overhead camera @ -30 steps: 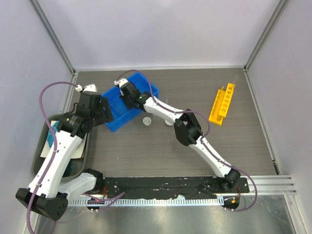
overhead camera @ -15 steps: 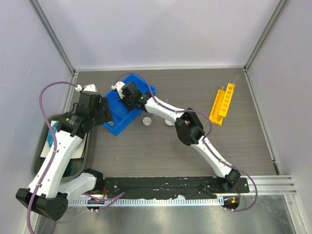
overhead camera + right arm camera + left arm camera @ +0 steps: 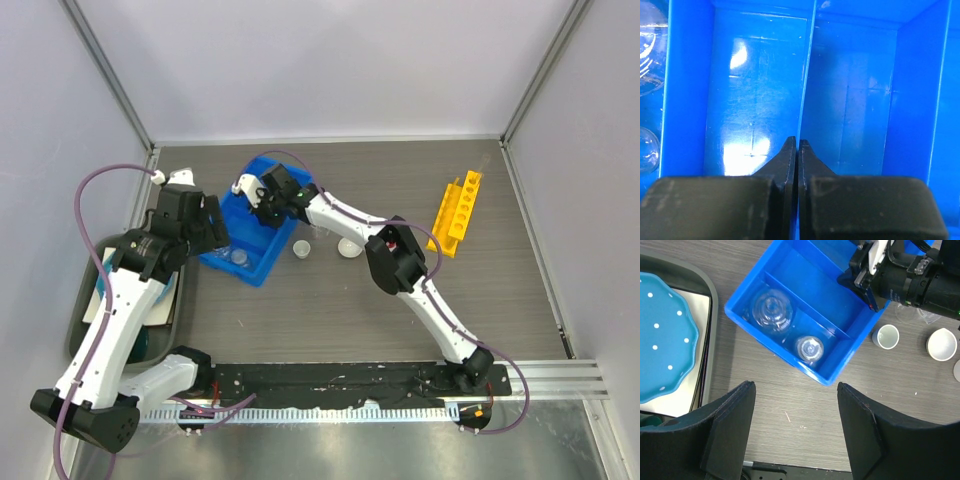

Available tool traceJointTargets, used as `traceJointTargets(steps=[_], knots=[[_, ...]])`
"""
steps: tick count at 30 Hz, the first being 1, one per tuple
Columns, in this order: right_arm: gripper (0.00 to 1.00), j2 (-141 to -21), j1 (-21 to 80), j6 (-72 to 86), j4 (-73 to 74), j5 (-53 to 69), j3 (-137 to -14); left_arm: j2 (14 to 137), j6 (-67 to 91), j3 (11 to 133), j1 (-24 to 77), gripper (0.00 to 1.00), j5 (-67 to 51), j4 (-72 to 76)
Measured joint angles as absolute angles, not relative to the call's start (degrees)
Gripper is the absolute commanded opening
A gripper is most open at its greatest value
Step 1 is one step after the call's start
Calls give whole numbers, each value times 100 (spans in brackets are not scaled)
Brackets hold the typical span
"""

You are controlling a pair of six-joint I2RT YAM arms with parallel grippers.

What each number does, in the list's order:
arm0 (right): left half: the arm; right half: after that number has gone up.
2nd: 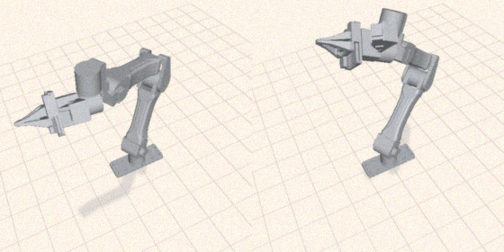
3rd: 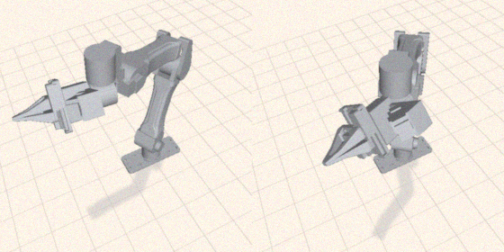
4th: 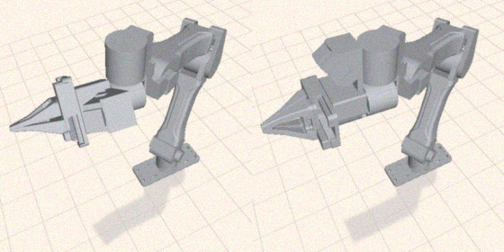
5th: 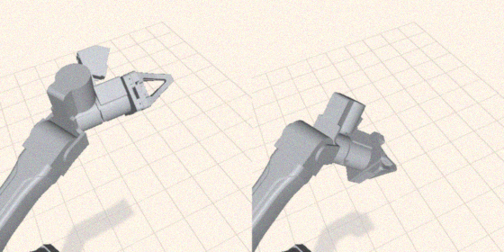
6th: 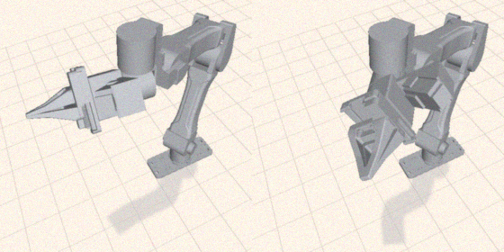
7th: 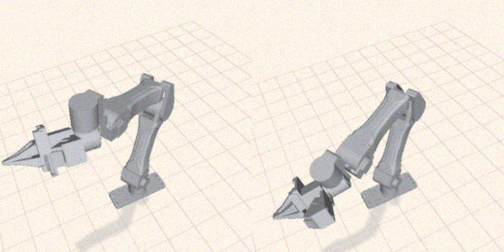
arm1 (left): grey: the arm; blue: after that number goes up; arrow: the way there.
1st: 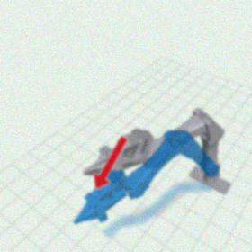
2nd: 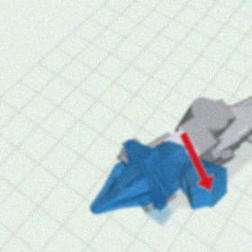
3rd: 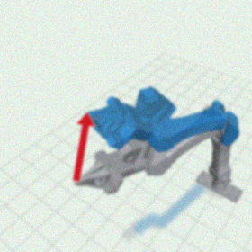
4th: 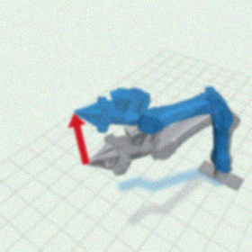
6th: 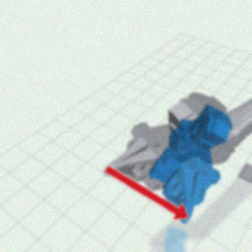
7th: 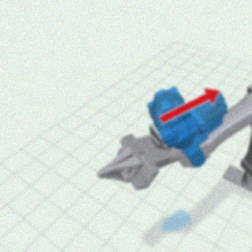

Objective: Organize the chemistry lab equipment

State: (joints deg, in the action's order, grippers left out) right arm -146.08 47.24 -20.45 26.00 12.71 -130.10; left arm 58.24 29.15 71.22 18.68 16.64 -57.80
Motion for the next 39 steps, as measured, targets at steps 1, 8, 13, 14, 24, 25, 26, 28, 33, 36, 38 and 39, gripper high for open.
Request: traceJointTargets(steps=[1,8,13,14,24,25,26,28,33,36,38,39], knots=[[1,-14580,4700,-2145,2622,1369,-12964,5824,2906,7135,1868,70,1662,-5780],[1,-14473,4580,-3065,3122,2062,-12905,5883,2842,7157,1868,70,1621,-5793],[1,-14473,4582,-3649,3684,2469,-13037,5944,2801,7157,1868,70,1581,-5800],[1,-14473,4587,-3739,3771,2528,-13058,5951,2803,7157,1868,70,1568,-5800],[1,-14361,4783,-4560,4648,2799,-13093,5948,2801,7157,1868,70,1490,-5804],[1,-14348,4823,-4602,4731,2823,-13093,5946,2803,7157,1865,70,1487,-5804],[1,-14333,4860,-4633,4797,2845,-13082,5944,2803,7157,1865,70,1485,-5804],[1,-14247,4943,-4668,4851,2919,-12940,5929,2801,7157,1865,70,1472,-5806],[1,-13782,5159,-4635,4657,3061,-12095,5828,2799,7155,1865,70,1420,-5815],[1,-13557,5301,-4567,4523,3092,-11701,5743,2799,7144,1865,70,1356,-5822],[1,-13482,5395,-4501,4471,3089,-11572,5690,2799,7142,1865,70,1321,-5841],[2,-13456,5443,-4462,4442,3083,-11522,5647,2799,7135,1865,70,1291,-5861]])
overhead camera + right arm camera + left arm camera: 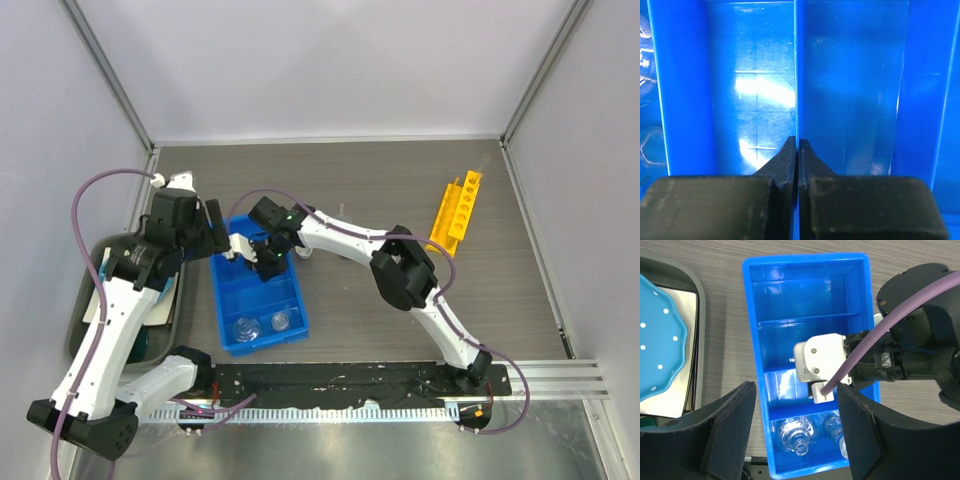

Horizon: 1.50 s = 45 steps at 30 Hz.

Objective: Organize the chemistry lab equipment

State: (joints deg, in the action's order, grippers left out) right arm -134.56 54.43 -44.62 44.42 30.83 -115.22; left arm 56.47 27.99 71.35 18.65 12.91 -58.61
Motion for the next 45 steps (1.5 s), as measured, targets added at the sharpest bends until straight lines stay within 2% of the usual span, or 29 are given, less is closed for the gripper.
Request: traceJointTargets(steps=[7,10,16,25,33,38,41,45], knots=[[7,-13391,5686,-4082,4307,2961,-11415,5387,2781,7098,1865,70,1203,-5983],[20,-13388,5701,-3955,4366,2849,-11476,5374,2749,7094,1865,70,1164,-6025],[37,-13432,5684,-3542,4925,2606,-11806,5374,2635,7100,1865,71,1076,-6099],[44,-13432,5446,-3055,5155,2670,-12416,5365,2495,7787,1865,71,1033,-6462],[43,-13284,5070,-2353,4893,2541,-12947,5328,2482,8206,1863,72,849,-6604],[48,-12512,4525,-1737,4488,1984,-12742,5384,2477,8208,1863,72,611,-6598],[48,-11618,4241,-1431,4377,1155,-12385,5588,2482,8208,1863,72,318,-6534],[53,-10298,4202,-1057,4333,54,-11933,5942,2493,8193,1885,71,-71,-6257]])
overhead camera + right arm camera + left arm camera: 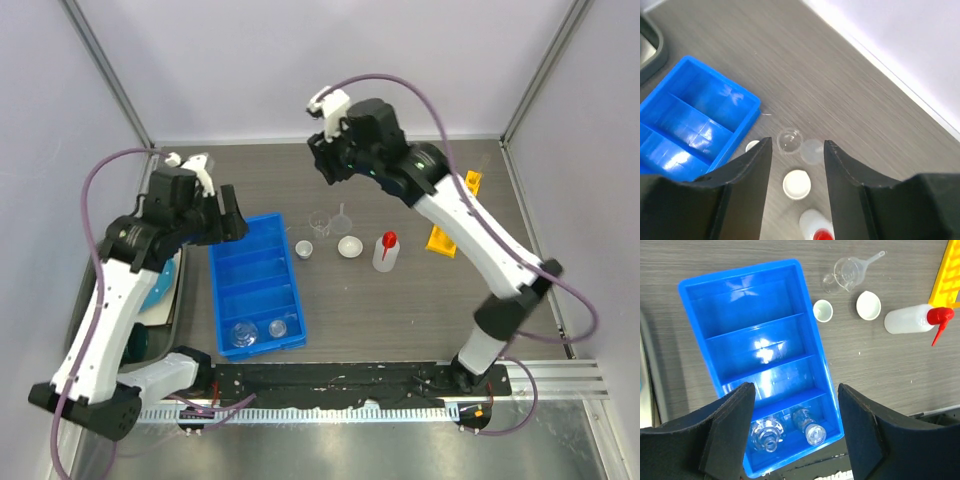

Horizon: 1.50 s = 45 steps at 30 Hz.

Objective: Organize the chemistry lab equipment

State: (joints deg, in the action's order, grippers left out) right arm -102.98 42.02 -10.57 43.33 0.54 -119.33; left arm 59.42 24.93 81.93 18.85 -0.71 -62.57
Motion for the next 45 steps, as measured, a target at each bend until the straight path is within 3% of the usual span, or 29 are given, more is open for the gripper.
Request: traceJointTargets(steps=[8,11,23,32,45], knots=[[73,-7583,4364,-259,4171,-1678,-9717,7253,2502,8263,2755,71,152,-5769],[73,-7065,4335,21,4250,-1957,-9137,7710,2504,8405,3107,70,368,-5636],[72,-6154,4263,1015,4672,-1977,-6899,10075,2241,9507,4287,61,1354,-5317],[70,-5395,4263,1282,4663,-1542,-6390,10197,2246,8532,4372,56,1352,-4591],[70,-5135,4263,1275,4501,-1201,-5946,10873,2259,8158,4458,46,1411,-3730]])
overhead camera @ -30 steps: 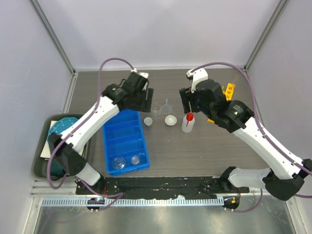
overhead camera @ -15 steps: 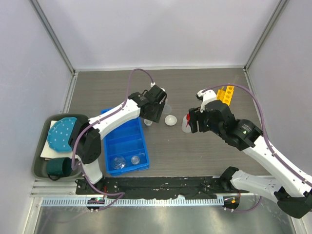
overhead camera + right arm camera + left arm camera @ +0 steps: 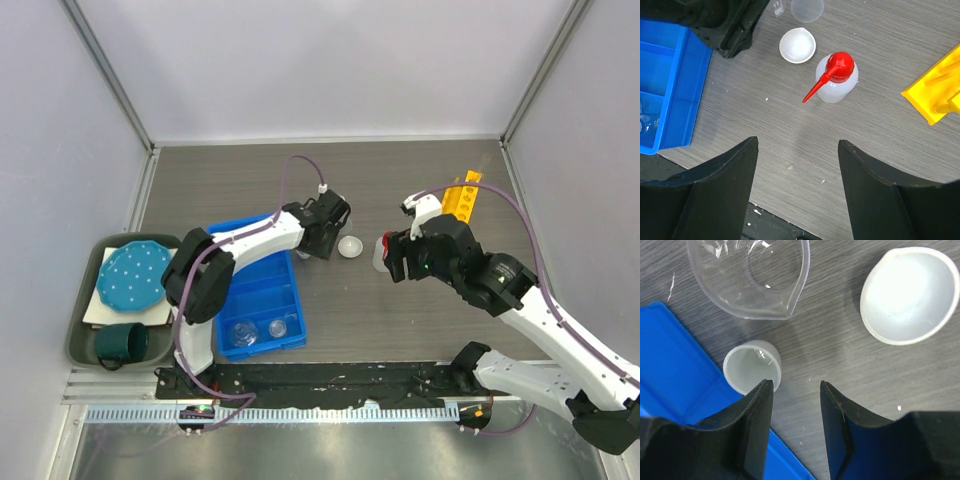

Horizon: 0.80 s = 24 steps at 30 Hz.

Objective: Organize the chemistry lab equipment

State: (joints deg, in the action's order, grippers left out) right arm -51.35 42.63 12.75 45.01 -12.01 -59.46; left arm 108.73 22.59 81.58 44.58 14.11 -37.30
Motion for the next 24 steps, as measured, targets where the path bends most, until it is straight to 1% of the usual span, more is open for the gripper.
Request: traceJointTargets(steps=[8,11,12,13,16,18,19,20,24], knots=[[70,-4950,4263,1236,4421,-1074,-5808,11271,2239,8158,4462,43,1675,-3568],[70,-4908,4263,1225,4416,-1033,-5778,11327,2213,8158,4462,40,1780,-3553],[70,-4901,4263,1223,4414,-1031,-5778,11332,2202,8158,4462,38,1809,-3548],[70,-4899,4263,1221,4401,-1015,-5769,11332,2200,8158,4462,31,1826,-3548],[70,-4899,4263,1221,4375,-991,-5745,11334,2191,8158,4462,14,1900,-3540],[70,-4899,4263,1221,4375,-985,-5741,11343,2174,8158,4462,8,1935,-3535],[70,-4899,4263,1221,4372,-978,-5741,11347,2156,8158,4462,2,1959,-3535],[70,-4899,4263,1221,4375,-969,-5741,11347,2143,8158,4462,0,1979,-3538],[70,-4899,4263,1223,4375,-963,-5741,11345,2093,8158,4462,0,2021,-3538]])
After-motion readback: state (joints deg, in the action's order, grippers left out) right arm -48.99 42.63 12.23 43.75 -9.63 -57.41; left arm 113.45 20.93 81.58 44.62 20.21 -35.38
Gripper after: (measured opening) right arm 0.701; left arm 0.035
